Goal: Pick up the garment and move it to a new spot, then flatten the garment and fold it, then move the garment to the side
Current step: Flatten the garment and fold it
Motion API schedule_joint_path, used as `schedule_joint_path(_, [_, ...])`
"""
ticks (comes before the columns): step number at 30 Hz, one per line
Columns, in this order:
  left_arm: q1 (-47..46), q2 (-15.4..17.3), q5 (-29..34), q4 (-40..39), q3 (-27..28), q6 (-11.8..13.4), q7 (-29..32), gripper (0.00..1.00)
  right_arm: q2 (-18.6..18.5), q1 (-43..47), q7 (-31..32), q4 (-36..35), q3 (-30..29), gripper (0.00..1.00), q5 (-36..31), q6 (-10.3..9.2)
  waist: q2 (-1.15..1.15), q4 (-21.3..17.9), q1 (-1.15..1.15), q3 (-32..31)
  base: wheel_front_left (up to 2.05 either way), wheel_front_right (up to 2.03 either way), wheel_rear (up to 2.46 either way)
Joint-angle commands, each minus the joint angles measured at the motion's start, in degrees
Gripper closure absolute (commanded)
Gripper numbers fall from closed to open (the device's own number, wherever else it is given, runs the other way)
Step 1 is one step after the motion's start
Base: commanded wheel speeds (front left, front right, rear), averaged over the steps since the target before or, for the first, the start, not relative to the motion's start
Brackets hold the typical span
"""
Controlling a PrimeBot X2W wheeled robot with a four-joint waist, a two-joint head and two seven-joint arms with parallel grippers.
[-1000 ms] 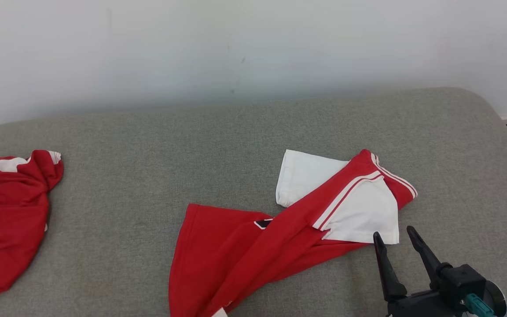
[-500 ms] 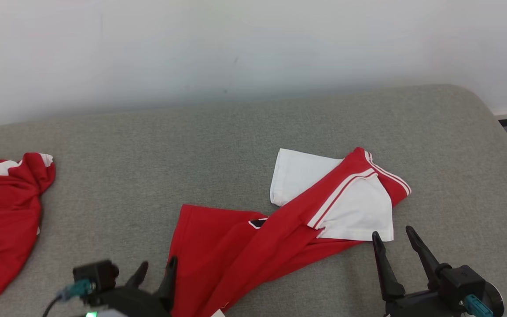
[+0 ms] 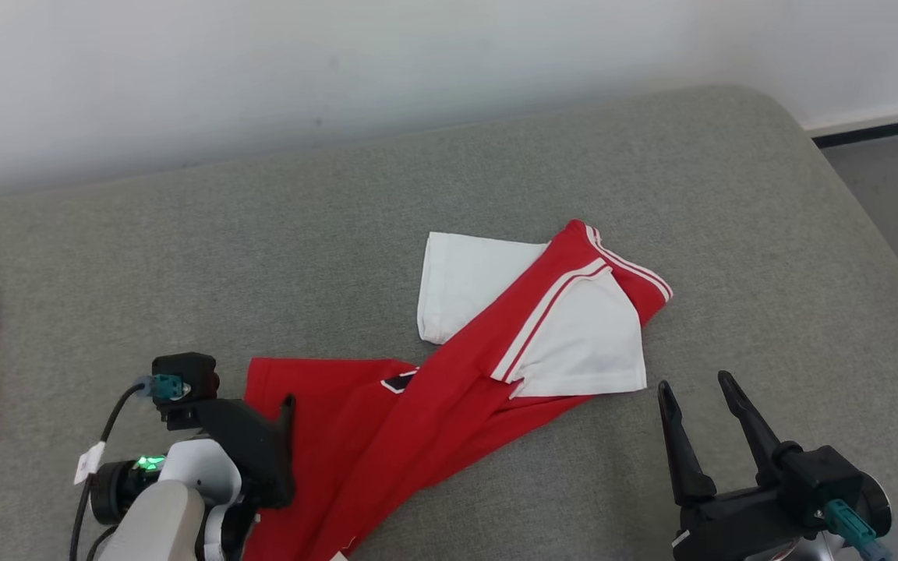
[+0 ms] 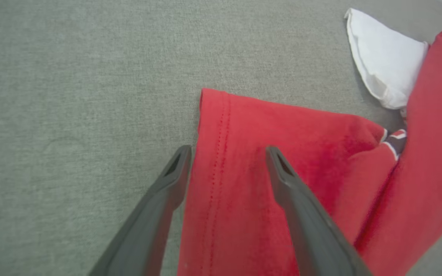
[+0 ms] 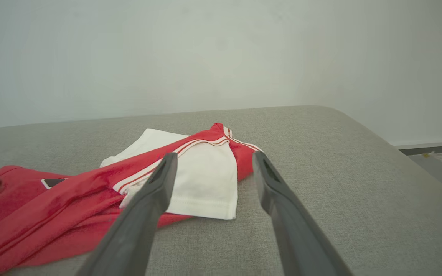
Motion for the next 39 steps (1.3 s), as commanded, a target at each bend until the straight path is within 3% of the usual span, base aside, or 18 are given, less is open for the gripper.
schedule_joint_path(1, [-0.81, 0.28, 0.39, 0.87, 0.05, 0.34, 0.09, 0.0, 0.15, -0.43, -0.33, 0.01, -0.07, 0.0, -0.13, -0.15, -0.01, -2.13, -0.01, 2.0, 0.0, 0.0, 0.0])
schedule_joint_path(4, [-2.35, 0.59, 0.89, 3.57, -0.1, 1.38, 0.7, 0.0, 0.24, -0.67, -0.68, 0.1, -0.28, 0.0, -0.12, -0.14, -0.01, -2.8, -0.01, 2.63, 0.0, 0.0, 0.0])
schedule_joint_path(8, [-3.09, -0.17, -0.87, 6.55, -0.14, 0.19, 2.6, 0.0, 0.39, -0.89, -1.19, 0.25, -0.23, 0.0, -0.07, -0.15, -0.01, -3.38, -0.01, 3.33, 0.0, 0.0, 0.0])
schedule_joint_path(9, [-3.29, -0.15, -0.94, 6.77, -0.34, -0.31, 2.57, 0.77, 0.44, -0.93, -1.28, 0.23, -0.24, 0.0, -0.07, -0.15, -0.01, -3.43, -0.01, 3.43, 0.0, 0.0, 0.0])
schedule_joint_path(10, [-3.42, -0.07, -1.01, 6.98, -0.46, -0.51, 2.35, 1.0, 0.48, -0.99, -1.31, 0.25, -0.28, 0.0, -0.07, -0.15, -0.01, -3.46, -0.01, 3.53, 0.0, 0.0, 0.0])
schedule_joint_path(24, [-10.7, 3.29, 2.57, 7.65, 1.88, -0.44, -15.19, 1.0, 0.39, -1.89, -1.54, 0.01, 0.83, 0.0, -0.41, -0.14, -0.01, -4.25, -0.01, 5.19, 0.0, 0.0, 0.0])
schedule_joint_path(36, [-17.02, 5.76, 2.63, 14.37, 3.3, -0.23, -21.76, 1.0, -1.09, -2.0, -0.66, -0.41, 2.36, 0.0, 0.32, -0.15, -0.01, -7.52, -0.01, 6.1, 0.0, 0.0, 0.0])
schedule_joint_path(37, [-17.22, 5.62, 2.15, 14.66, 3.44, -0.9, -22.41, 0.95, -1.17, -1.92, -0.65, -0.5, 2.4, 0.0, 0.36, -0.15, -0.01, -7.59, -0.01, 6.18, 0.0, 0.0, 0.0])
schedule_joint_path(38, [-17.27, 5.5, 1.72, 15.0, 3.83, -0.95, -23.1, 0.62, -1.2, -1.84, -0.66, -0.53, 2.4, 0.0, 0.34, -0.15, -0.01, -7.63, -0.01, 6.21, 0.0, 0.0, 0.0])
schedule_joint_path(39, [-17.32, 5.7, 1.78, 15.32, 4.04, -1.12, -23.83, 0.0, -1.19, -1.83, -0.58, -0.46, 2.29, 0.0, 0.28, -0.15, -0.01, -7.56, -0.01, 6.22, 0.0, 0.0, 0.0])
